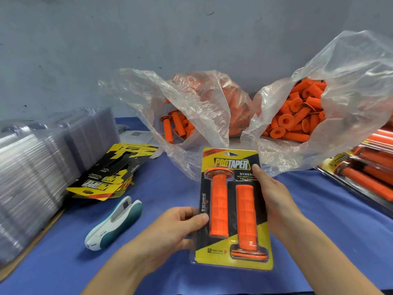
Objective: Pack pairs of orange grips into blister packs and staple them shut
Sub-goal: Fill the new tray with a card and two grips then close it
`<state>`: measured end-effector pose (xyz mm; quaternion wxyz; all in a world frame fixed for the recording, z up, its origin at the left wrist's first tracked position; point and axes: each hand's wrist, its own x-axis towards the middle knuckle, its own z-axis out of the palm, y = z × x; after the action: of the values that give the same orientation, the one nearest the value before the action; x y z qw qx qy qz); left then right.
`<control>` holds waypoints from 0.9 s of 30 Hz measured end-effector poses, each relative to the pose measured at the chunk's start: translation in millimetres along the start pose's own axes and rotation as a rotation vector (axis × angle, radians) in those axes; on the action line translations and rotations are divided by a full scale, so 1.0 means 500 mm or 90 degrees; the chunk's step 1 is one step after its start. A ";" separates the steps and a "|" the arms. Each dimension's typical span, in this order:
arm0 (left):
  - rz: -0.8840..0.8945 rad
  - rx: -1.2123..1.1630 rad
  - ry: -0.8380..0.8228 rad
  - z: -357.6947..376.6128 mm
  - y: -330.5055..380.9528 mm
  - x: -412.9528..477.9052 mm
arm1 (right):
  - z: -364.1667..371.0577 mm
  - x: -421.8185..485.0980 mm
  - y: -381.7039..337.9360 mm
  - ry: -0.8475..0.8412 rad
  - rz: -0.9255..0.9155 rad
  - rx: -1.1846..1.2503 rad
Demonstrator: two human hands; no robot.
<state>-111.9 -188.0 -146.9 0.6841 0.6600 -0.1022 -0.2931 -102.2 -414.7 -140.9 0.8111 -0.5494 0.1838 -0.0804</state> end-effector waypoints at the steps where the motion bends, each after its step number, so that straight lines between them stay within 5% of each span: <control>1: 0.008 -0.017 0.000 0.002 0.001 0.001 | -0.004 0.003 0.001 0.004 0.004 0.002; 9: 0.040 -0.152 0.019 0.020 0.005 0.000 | -0.014 0.027 0.010 0.054 0.050 -0.023; 27: -0.001 -0.072 0.111 0.036 0.013 -0.010 | -0.033 0.020 0.032 0.013 0.144 -0.054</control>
<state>-123.6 -200.9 -137.4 0.7263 0.6435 -0.0252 -0.2405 -100.4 -426.0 -163.3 0.7890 -0.5581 0.2565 0.0140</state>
